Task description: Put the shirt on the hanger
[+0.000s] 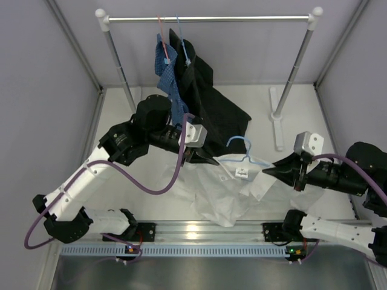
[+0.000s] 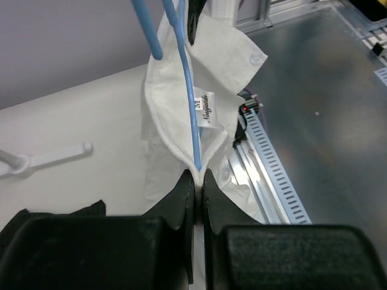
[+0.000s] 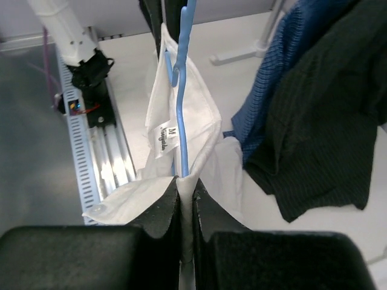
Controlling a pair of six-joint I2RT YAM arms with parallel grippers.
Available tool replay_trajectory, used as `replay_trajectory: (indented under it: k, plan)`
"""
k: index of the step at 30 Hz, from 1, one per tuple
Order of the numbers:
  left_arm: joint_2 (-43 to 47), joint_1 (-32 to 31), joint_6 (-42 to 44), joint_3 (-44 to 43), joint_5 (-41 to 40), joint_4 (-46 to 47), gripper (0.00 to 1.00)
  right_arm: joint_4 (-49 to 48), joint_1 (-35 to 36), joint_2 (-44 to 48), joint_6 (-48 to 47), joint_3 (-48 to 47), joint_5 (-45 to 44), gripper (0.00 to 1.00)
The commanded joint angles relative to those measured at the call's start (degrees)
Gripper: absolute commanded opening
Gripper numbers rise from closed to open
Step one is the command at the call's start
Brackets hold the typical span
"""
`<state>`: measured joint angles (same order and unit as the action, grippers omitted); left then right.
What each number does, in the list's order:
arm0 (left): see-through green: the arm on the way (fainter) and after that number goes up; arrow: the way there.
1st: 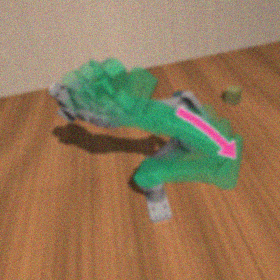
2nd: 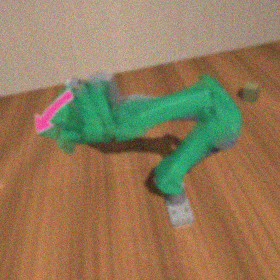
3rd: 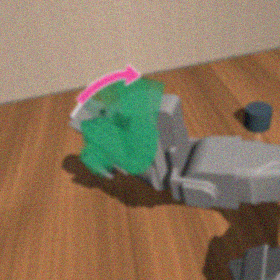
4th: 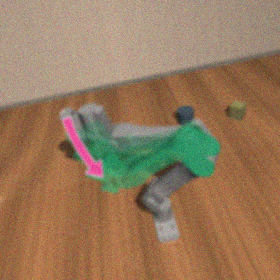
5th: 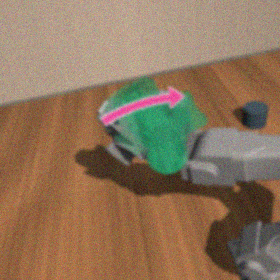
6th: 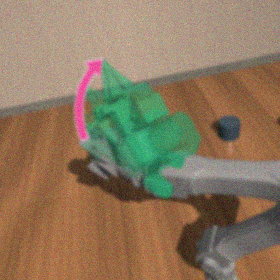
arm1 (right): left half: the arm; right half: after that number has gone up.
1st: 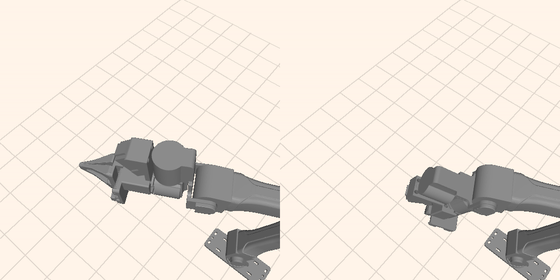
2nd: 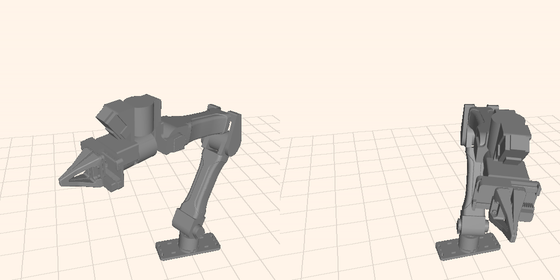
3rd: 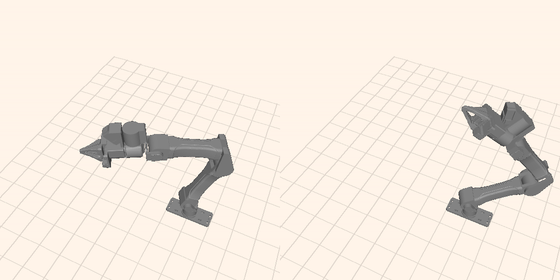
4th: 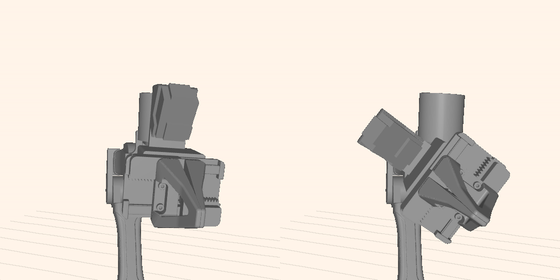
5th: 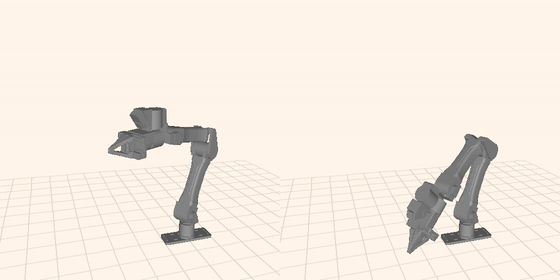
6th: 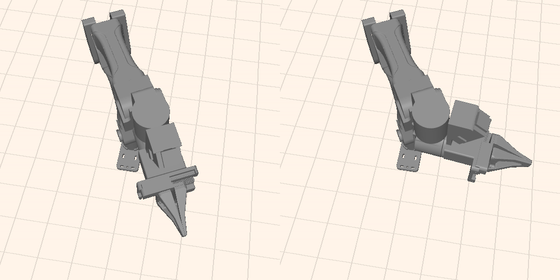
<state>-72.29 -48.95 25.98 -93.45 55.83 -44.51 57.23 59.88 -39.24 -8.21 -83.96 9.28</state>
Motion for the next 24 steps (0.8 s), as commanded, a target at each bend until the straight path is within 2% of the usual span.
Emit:
replay_trajectory:
  k: [1,2,3,5,6,7,11,12,15,16,17,19,24]
  plan:
    - [4.25,0.08,-3.03,3.87,-5.37,4.75,0.00,-8.80,-0.38,4.34,4.77,-1.82,-18.84,0.00]
    - [4.61,0.08,-4.86,4.58,-7.99,6.18,0.02,-9.50,-0.38,4.70,5.21,-1.99,-19.99,0.00]
    - [5.05,0.08,-5.75,5.11,-8.98,7.67,0.10,-9.59,-0.38,5.05,5.57,-2.25,-21.22,0.00]
    - [6.02,0.08,-7.16,6.08,-10.39,11.00,0.56,-9.51,-0.38,5.49,5.75,-3.31,-20.45,0.00]
    - [6.37,0.08,-8.13,6.09,-10.92,11.90,0.92,-9.42,-0.38,5.58,5.83,-4.01,-19.74,0.00]
    - [6.55,0.08,-8.74,5.91,-11.70,12.60,0.98,-9.33,-0.38,5.58,6.01,-4.45,-19.48,0.00]
    - [9.70,0.08,-14.01,5.38,-23.01,17.34,0.98,-7.67,-0.38,5.15,5.31,-8.31,-20.70,0.00]
    - [10.84,0.17,-16.63,6.08,-31.75,20.14,0.98,-6.97,-0.38,4.88,5.13,-10.93,-21.57,0.00]
    - [14.97,0.08,-21.66,7.40,-47.78,24.89,0.98,-4.07,-0.38,3.13,3.99,-17.78,-23.24,0.00]
    - [15.86,0.08,-22.54,7.49,-57.84,25.00,0.98,-3.10,-0.38,2.34,3.29,-19.73,-23.77,0.00]
    - [16.56,0.08,-24.20,7.41,-62.38,25.00,0.98,-2.74,-0.29,2.16,3.02,-21.66,-24.48,0.00]
    - [19.37,0.08,-24.83,7.75,-69.16,24.65,0.98,-1.52,-0.11,0.93,2.15,-27.81,-26.06,0.00]
    - [25.61,0.08,-25.71,9.95,-72.08,21.23,0.98,1.30,1.56,-2.76,0.13,-39.85,-28.60,0.00]
